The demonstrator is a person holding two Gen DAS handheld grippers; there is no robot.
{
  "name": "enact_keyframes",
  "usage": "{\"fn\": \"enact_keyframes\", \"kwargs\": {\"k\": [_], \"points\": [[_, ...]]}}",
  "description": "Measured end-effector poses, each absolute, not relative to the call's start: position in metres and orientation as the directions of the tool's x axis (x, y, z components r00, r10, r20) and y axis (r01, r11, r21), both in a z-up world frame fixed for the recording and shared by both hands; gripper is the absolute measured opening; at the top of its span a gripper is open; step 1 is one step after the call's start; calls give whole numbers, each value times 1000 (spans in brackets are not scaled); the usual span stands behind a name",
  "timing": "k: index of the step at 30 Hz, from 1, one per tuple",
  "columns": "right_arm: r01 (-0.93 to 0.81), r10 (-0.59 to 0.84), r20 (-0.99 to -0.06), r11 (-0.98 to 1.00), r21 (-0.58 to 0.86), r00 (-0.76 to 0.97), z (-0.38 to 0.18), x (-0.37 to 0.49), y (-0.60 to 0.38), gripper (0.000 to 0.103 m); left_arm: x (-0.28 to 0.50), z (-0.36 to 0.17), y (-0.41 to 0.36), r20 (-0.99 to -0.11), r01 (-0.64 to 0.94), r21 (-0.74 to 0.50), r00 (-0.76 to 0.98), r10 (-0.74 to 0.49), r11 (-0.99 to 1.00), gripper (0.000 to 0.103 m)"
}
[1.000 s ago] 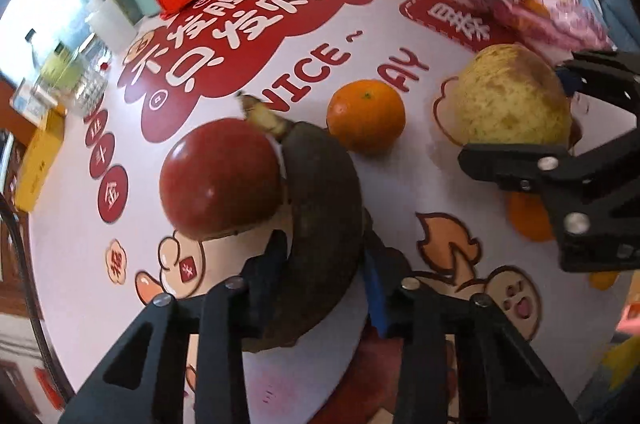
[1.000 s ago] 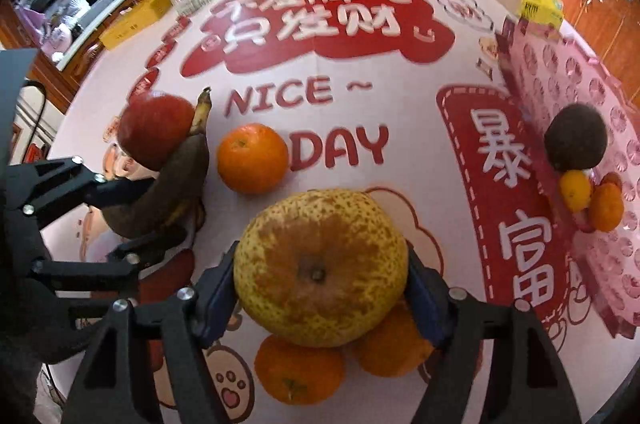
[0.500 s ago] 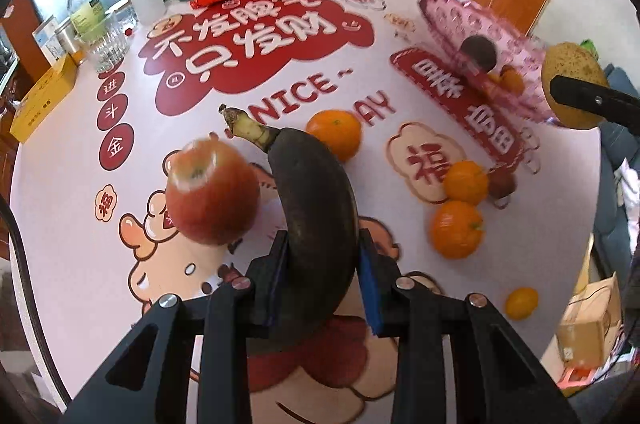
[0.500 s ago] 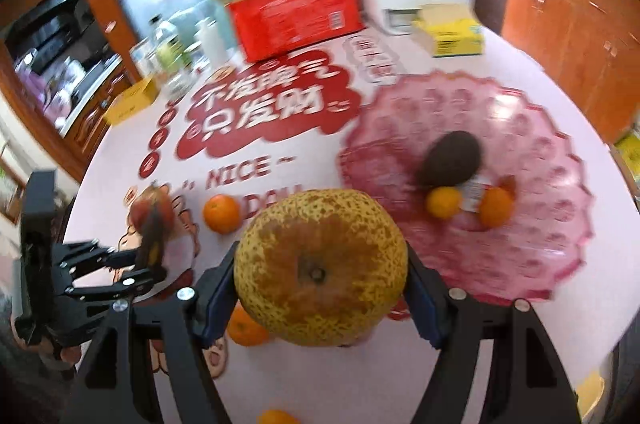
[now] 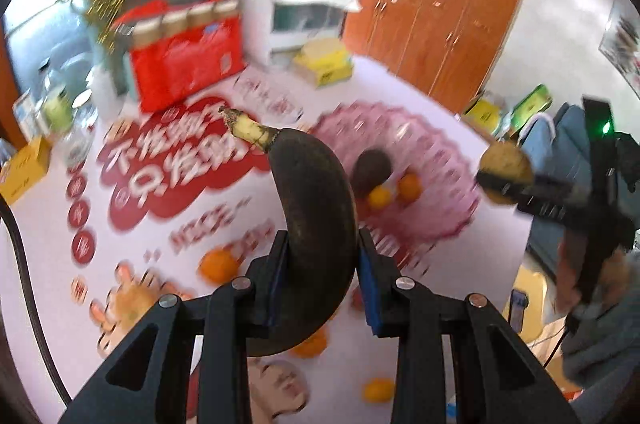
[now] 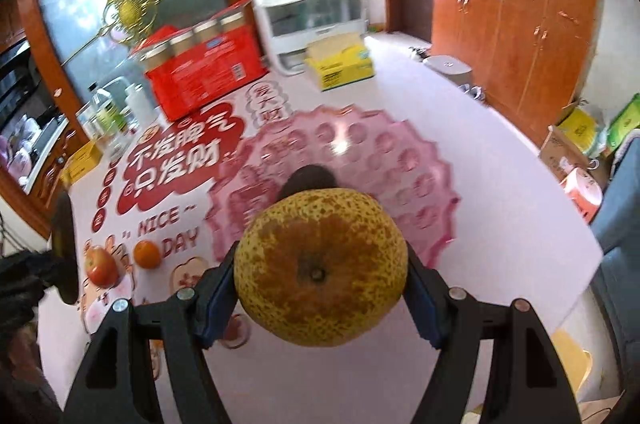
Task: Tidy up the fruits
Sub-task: 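Carry banana and yellow pear into the pink bowl and open both tools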
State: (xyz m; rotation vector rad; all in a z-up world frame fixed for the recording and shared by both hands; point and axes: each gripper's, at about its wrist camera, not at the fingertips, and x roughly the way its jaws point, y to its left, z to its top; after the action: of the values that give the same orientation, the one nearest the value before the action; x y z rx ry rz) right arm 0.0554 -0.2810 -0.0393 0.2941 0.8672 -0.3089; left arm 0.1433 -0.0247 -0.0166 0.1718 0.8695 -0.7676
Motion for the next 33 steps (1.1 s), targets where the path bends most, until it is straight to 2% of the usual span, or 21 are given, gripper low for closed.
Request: {"fn": "enact_keyframes", "kwargs": {"k": [8,16,24,33], "points": [[366,-130,-788,922,128,602,-46,54,-327,73,146,-7,-112,-722,675,-181,402,-562,715,30],[273,-79,-828,958,92,555,-81,78,-346,73,163,-71,-189,-806,607,-198,346,-480,769,30],[159,-47,-854,986,43,517,-103,98,-349,74,163,-101,-216,-839,570,-89,399,-370,816,31],[96,-15,-881,995,35,472,-122,114,-347,74,181,-107,-211,-837,504,-151,393,-381,851,31]]}}
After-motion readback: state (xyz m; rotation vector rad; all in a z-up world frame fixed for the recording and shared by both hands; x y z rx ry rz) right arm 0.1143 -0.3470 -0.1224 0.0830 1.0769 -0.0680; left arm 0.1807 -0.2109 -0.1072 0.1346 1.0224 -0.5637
